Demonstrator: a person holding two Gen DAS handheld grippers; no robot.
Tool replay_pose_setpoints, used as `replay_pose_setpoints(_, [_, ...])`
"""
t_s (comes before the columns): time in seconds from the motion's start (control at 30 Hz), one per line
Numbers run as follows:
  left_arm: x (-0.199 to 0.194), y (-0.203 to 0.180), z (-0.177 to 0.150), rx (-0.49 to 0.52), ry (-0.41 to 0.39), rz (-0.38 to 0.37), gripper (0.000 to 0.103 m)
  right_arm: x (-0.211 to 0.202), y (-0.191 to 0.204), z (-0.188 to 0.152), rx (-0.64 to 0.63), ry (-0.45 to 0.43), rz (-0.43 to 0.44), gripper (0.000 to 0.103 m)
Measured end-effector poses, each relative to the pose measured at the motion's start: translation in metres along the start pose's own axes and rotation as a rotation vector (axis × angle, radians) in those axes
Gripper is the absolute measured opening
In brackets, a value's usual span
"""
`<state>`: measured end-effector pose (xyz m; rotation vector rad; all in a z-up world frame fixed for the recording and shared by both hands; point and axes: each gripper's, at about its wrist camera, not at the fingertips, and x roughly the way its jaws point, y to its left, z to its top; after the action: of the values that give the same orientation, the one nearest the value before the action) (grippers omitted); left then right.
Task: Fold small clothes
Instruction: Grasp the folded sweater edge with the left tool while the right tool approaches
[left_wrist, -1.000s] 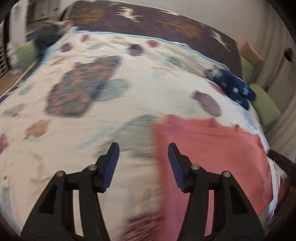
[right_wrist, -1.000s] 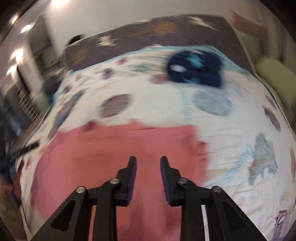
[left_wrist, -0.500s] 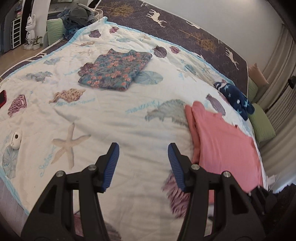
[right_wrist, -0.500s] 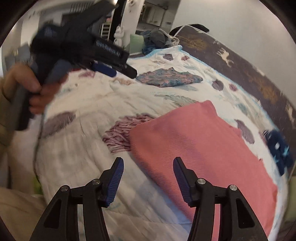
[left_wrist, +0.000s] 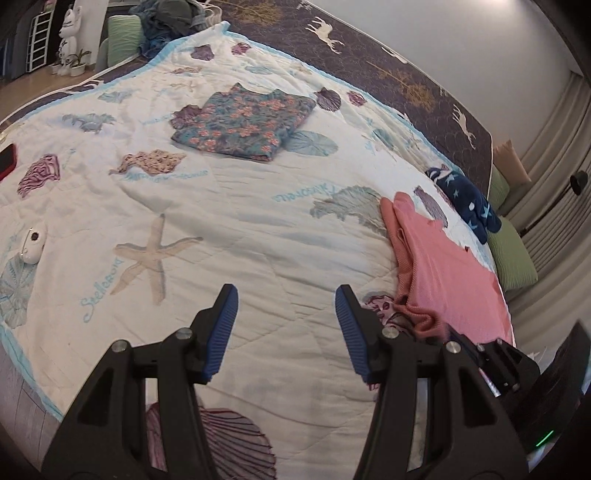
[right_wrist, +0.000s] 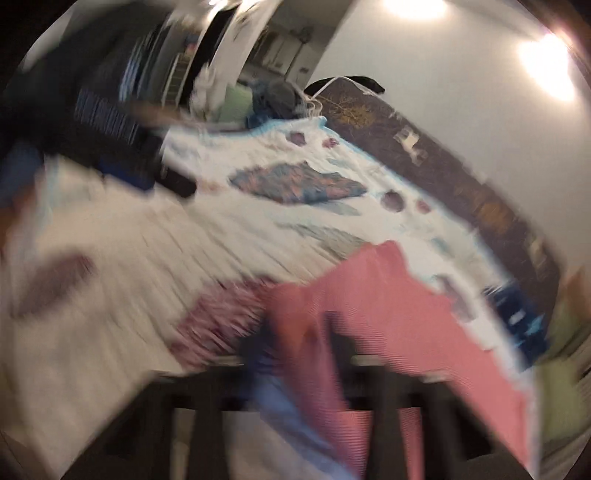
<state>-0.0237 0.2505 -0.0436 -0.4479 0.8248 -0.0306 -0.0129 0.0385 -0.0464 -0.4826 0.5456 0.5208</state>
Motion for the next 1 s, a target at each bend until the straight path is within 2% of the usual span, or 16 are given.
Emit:
replay_pose_setpoints(0.07, [0.001,0.002,0.001,-0.008,-0.002,-0.007,0.056,-0.008,-0.029,0.003,0.186,-0.004,0.099,0.008])
replay_pose_setpoints(0.13, [0.005,0.001,0.003,-0.009,0.006,-0.023,0.056,-0.013,-0.057,0.003,0.330,-0.001,0.149,0.007])
replay_pose_setpoints(0.23, [0.018,-0.011,0.008,0.007,0.040,-0.078,0.057,-0.017,-0.083,0.002,0.461,0.003,0.216,0.007])
replay_pose_setpoints(0.3, [0.033,-0.028,0.012,0.037,0.087,-0.141,0.061,-0.019,-0.086,0.001,0.483,0.006,0.229,0.007])
replay_pose_setpoints(0.4, [0.046,-0.047,0.017,0.077,0.109,-0.122,0.061,-0.019,-0.071,0.000,0.402,0.039,0.236,0.011])
replay_pose_setpoints(0.43, [0.048,-0.051,0.019,0.086,0.109,-0.126,0.061,-0.020,-0.059,0.000,0.341,0.051,0.225,0.016])
replay_pose_setpoints(0.47, [0.049,-0.053,0.021,0.086,0.108,-0.133,0.061,-0.020,-0.048,-0.001,0.277,0.063,0.197,0.039])
replay_pose_setpoints(0.5, [0.048,-0.054,0.023,0.082,0.105,-0.136,0.061,-0.019,-0.030,-0.002,0.183,0.083,0.144,0.074])
replay_pose_setpoints(0.53, [0.048,-0.053,0.024,0.077,0.101,-0.134,0.061,-0.019,-0.018,-0.006,0.118,0.084,0.110,0.082])
replay_pose_setpoints(0.63, [0.044,-0.042,0.030,0.052,0.085,-0.107,0.061,-0.007,0.017,-0.013,-0.079,0.098,0.021,0.079])
replay_pose_setpoints(0.73, [0.045,-0.033,0.032,0.012,0.093,-0.108,0.061,0.006,0.029,-0.010,-0.132,0.063,-0.065,0.060])
replay_pose_setpoints(0.77, [0.046,-0.032,0.034,0.003,0.102,-0.122,0.062,0.010,0.027,-0.007,-0.120,0.067,-0.079,0.030])
replay_pose_setpoints(0.8, [0.049,-0.034,0.036,0.003,0.112,-0.138,0.062,0.018,0.021,-0.003,-0.081,0.086,-0.075,0.008])
replay_pose_setpoints(0.9, [0.064,-0.051,0.044,0.038,0.165,-0.198,0.066,0.024,-0.001,0.000,0.071,0.118,0.006,0.008])
replay_pose_setpoints(1.0, [0.090,-0.083,0.050,0.102,0.229,-0.251,0.072,0.006,-0.013,0.001,0.144,0.067,0.042,0.008])
